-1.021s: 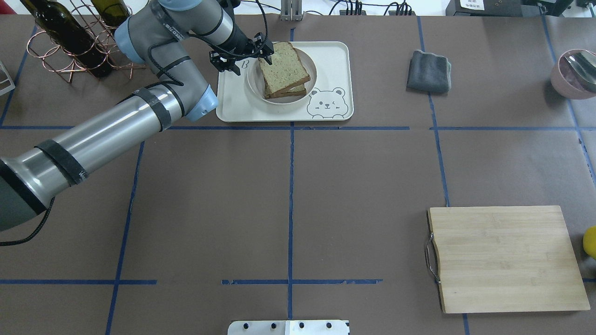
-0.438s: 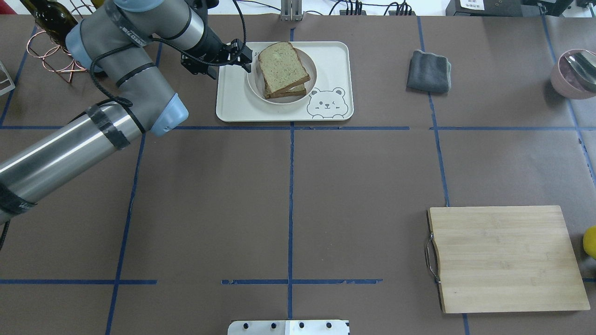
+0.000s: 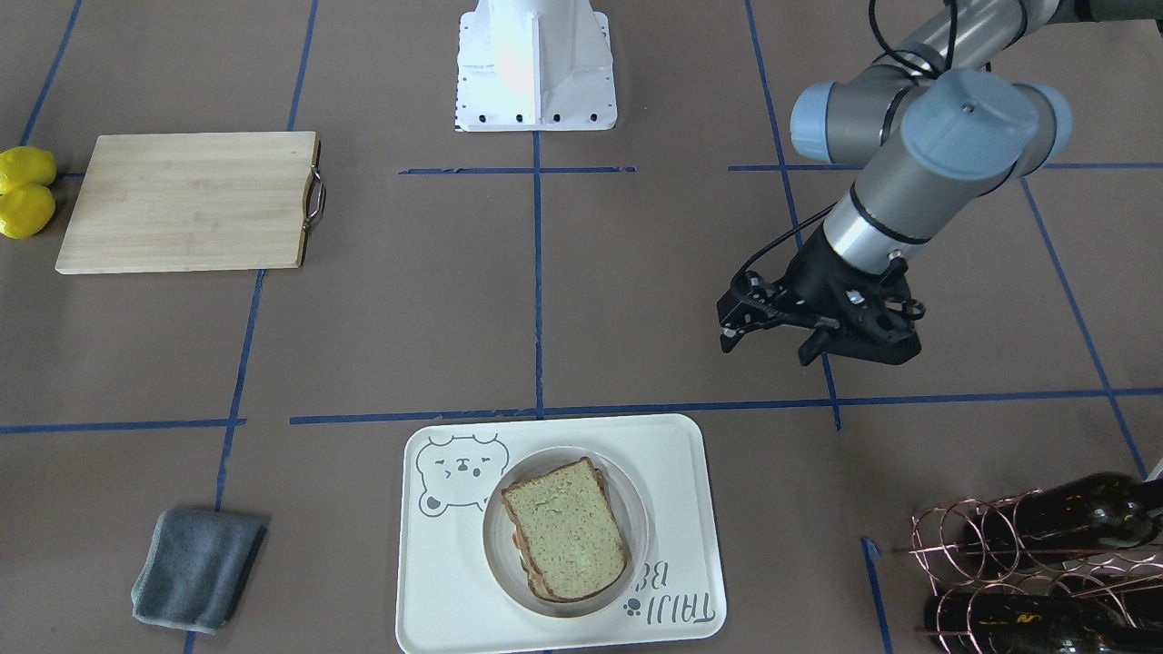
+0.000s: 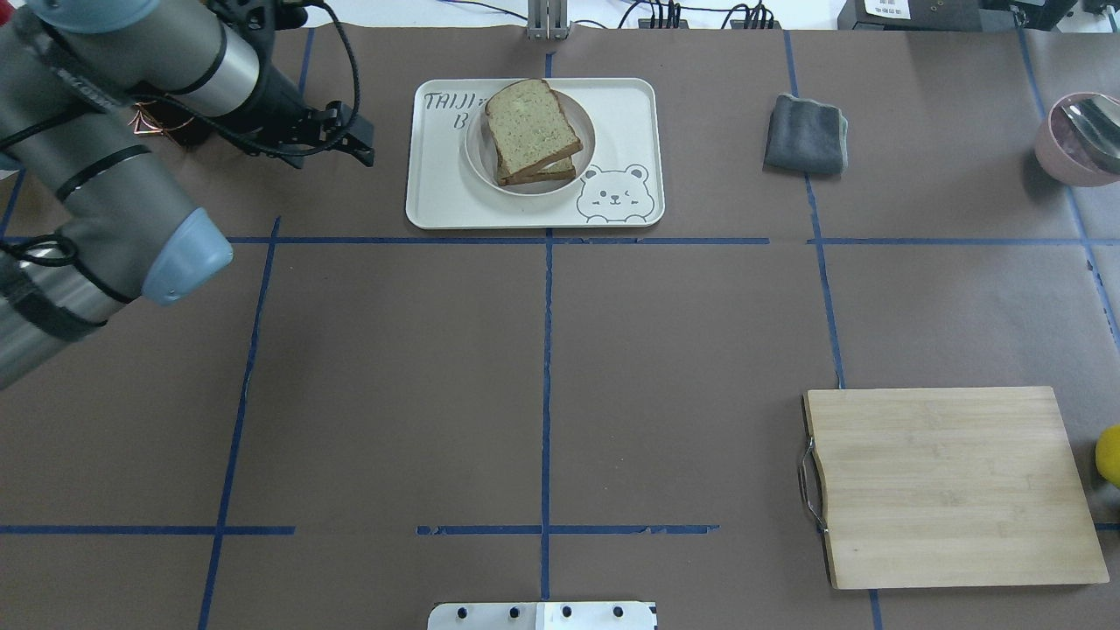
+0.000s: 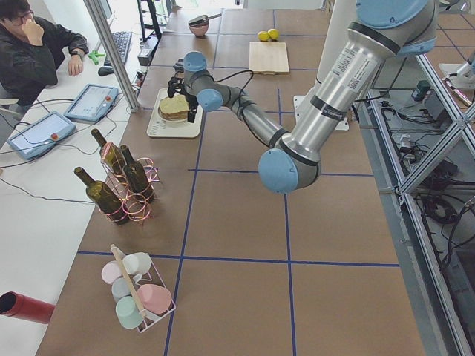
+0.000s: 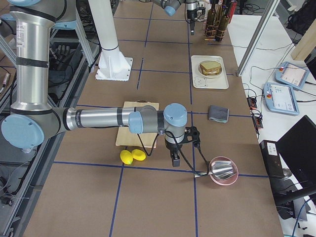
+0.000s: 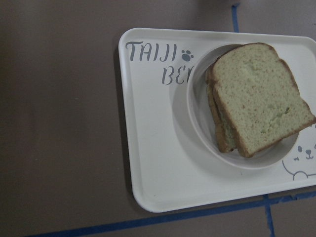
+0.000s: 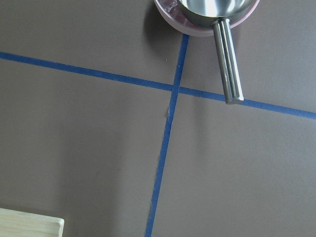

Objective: Make sandwich and place on tray

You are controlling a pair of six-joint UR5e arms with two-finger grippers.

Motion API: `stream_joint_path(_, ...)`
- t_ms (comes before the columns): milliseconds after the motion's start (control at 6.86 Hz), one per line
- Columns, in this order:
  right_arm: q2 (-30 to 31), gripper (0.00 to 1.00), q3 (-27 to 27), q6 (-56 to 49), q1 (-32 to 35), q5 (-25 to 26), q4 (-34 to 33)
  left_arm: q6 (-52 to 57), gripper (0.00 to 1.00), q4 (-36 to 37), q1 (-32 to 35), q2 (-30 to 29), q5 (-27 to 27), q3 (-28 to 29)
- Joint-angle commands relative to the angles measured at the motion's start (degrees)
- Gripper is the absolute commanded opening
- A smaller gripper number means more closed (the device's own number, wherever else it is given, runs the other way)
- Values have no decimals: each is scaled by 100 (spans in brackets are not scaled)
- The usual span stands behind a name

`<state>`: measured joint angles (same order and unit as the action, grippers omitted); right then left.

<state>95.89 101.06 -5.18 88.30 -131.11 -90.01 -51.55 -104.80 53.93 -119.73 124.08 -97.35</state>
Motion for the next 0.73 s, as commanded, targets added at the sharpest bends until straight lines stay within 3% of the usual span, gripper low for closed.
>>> stream_joint_path(0,52,100,1,-9,-6,-29,19,1516,100,827,518,1174,2,-1089)
stream_joint_path(438,61,100,-60,52,-6,-239,10,4839,100,1321,2177,2275,46,-892)
stream_joint_path(583,122,100,-95,87,-6,-466,-16,5422,100,1322,2679,2627,377,-682)
